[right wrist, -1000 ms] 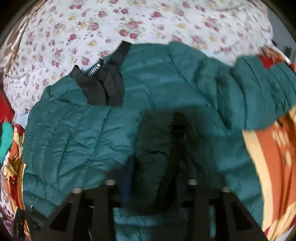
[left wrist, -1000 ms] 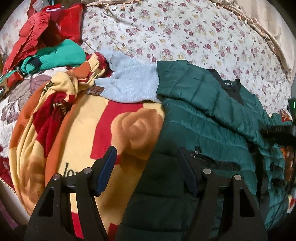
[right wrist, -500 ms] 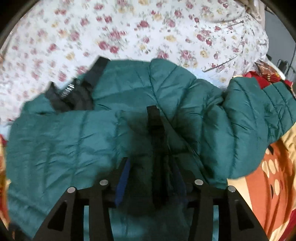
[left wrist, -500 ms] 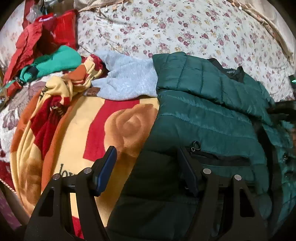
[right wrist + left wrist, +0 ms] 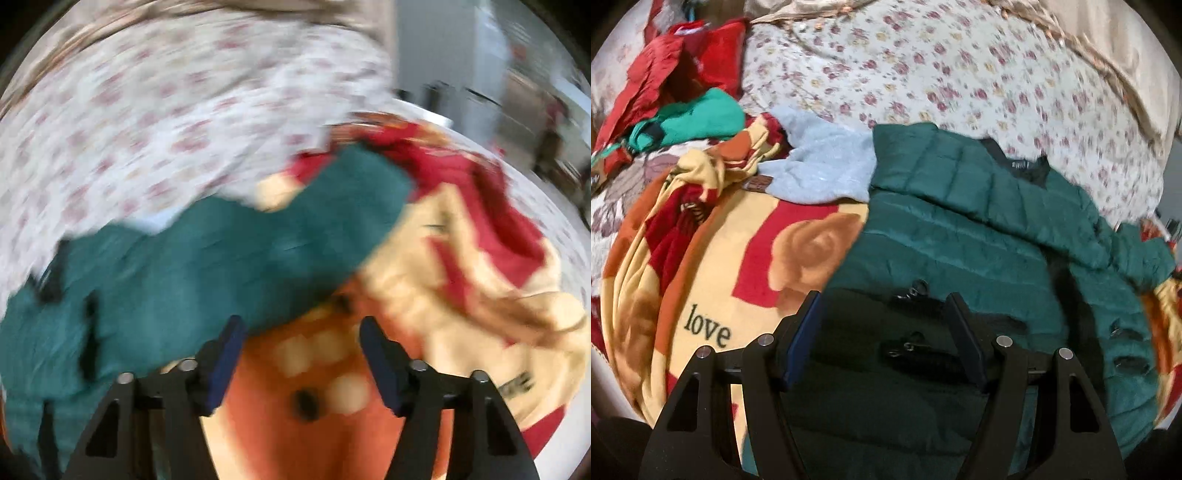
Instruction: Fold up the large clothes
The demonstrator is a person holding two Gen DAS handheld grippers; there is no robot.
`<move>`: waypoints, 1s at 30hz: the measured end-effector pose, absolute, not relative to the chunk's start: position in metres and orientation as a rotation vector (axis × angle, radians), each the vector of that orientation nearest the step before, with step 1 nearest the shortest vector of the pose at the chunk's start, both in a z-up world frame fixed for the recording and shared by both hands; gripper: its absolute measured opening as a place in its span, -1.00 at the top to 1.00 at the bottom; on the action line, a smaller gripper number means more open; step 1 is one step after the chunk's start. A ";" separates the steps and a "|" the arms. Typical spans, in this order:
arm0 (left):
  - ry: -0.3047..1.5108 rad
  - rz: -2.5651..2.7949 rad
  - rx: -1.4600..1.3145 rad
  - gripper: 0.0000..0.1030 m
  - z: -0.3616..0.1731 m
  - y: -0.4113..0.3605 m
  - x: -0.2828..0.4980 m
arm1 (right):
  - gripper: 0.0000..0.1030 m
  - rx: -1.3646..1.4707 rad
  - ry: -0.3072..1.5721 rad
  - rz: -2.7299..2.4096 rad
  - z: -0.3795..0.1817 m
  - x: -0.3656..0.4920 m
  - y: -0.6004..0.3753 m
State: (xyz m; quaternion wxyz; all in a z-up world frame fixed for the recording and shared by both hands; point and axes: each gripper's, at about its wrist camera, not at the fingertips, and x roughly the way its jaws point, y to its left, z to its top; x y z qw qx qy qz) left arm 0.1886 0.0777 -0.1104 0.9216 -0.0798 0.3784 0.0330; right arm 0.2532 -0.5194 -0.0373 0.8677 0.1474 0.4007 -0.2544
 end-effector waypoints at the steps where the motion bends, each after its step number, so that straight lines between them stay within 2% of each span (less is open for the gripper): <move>1: 0.787 0.072 -0.139 -0.32 -0.115 0.073 0.191 | -0.19 0.336 0.834 -0.549 -0.038 0.256 -0.536; 4: 0.801 0.118 -0.056 -0.34 -0.127 0.059 0.200 | -0.19 0.406 0.822 -0.582 -0.040 0.266 -0.572; 8: 0.782 0.141 -0.002 -0.55 -0.135 0.052 0.202 | -0.19 0.464 0.827 -0.601 -0.050 0.290 -0.600; 17: 0.763 0.182 0.041 -0.73 -0.144 0.048 0.207 | -0.26 0.395 0.854 -0.664 -0.068 0.322 -0.614; 18: 0.763 0.184 0.039 -0.74 -0.144 0.048 0.207 | -0.14 0.361 0.862 -0.651 -0.067 0.326 -0.611; 19: 0.763 0.185 0.035 -0.76 -0.145 0.048 0.207 | 0.42 0.341 0.873 -0.641 -0.066 0.329 -0.608; 20: 0.763 0.185 0.032 -0.78 -0.145 0.048 0.208 | 0.64 0.342 0.881 -0.638 -0.066 0.330 -0.607; 22: 0.763 0.184 0.026 -0.79 -0.146 0.049 0.208 | 0.82 0.368 0.854 -0.621 -0.058 0.325 -0.605; 30: 0.763 0.161 0.002 -0.81 -0.146 0.053 0.207 | 0.90 0.387 0.733 -0.742 0.009 0.287 -0.608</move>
